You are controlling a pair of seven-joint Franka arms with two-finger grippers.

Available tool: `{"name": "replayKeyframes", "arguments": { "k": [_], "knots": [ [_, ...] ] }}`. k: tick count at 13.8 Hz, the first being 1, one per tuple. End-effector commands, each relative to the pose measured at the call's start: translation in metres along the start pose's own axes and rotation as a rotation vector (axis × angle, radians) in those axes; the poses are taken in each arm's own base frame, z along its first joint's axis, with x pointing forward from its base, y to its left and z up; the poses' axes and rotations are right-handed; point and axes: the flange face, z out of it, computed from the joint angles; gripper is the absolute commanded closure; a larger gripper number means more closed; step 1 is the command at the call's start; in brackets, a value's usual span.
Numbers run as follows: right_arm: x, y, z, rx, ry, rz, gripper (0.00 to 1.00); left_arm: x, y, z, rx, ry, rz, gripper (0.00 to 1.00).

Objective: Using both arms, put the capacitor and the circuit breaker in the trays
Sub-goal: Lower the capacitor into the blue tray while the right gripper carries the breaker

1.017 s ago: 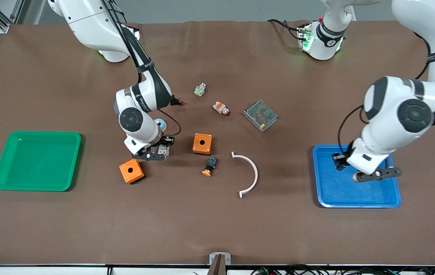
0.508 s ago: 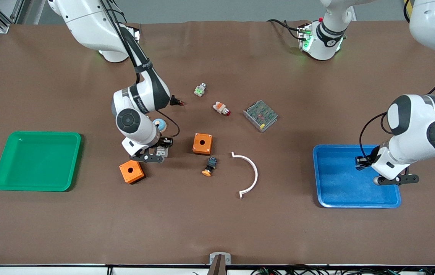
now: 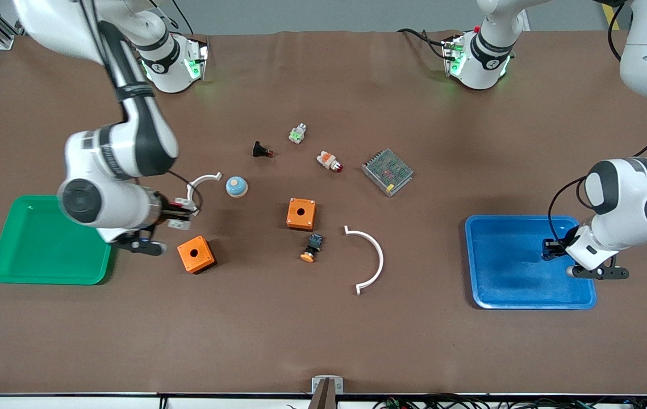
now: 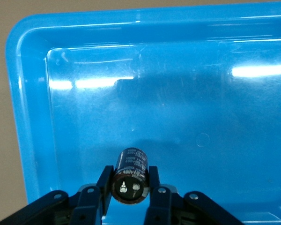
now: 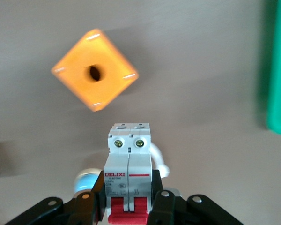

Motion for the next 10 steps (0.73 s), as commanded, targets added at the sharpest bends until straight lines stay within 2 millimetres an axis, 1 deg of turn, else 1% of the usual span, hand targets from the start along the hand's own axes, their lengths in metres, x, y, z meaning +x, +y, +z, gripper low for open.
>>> {"name": "replayKeyframes", "arguments": {
  "k": [1,2,4,5,6,7,8,9,10],
  "knots": [
    [0.022,0.077,-0.005,0.009,-0.008,-0.074,0.80,0.003,0.003,0.014,0.005,0.011,0.028,0.98],
    [0.032,0.111,-0.003,0.009,-0.003,-0.104,0.80,0.004,0.004,0.021,0.006,0.017,0.033,0.98],
    [0.044,0.153,-0.007,0.016,0.047,-0.152,0.80,0.007,0.006,0.030,0.009,0.022,0.043,0.95],
    [0.050,0.175,-0.003,0.016,0.051,-0.164,0.80,0.007,0.006,0.030,0.009,0.024,0.042,0.91],
    [0.055,0.196,0.003,-0.001,0.051,-0.178,0.80,0.009,0.007,0.029,0.010,0.026,0.042,0.69],
    [0.061,0.213,0.006,-0.021,0.075,-0.186,0.80,0.009,0.008,0.028,0.010,0.028,0.045,0.15],
    [0.067,0.234,0.015,-0.031,0.085,-0.164,0.80,0.011,0.007,0.020,0.013,0.040,0.038,0.00],
    [0.073,0.251,0.028,-0.031,0.082,-0.142,0.80,0.017,0.011,0.009,0.015,0.059,0.045,0.00],
    [0.078,0.266,0.039,-0.031,0.088,-0.141,0.80,0.022,0.013,-0.012,0.024,0.079,0.048,0.00]
  ]
}}
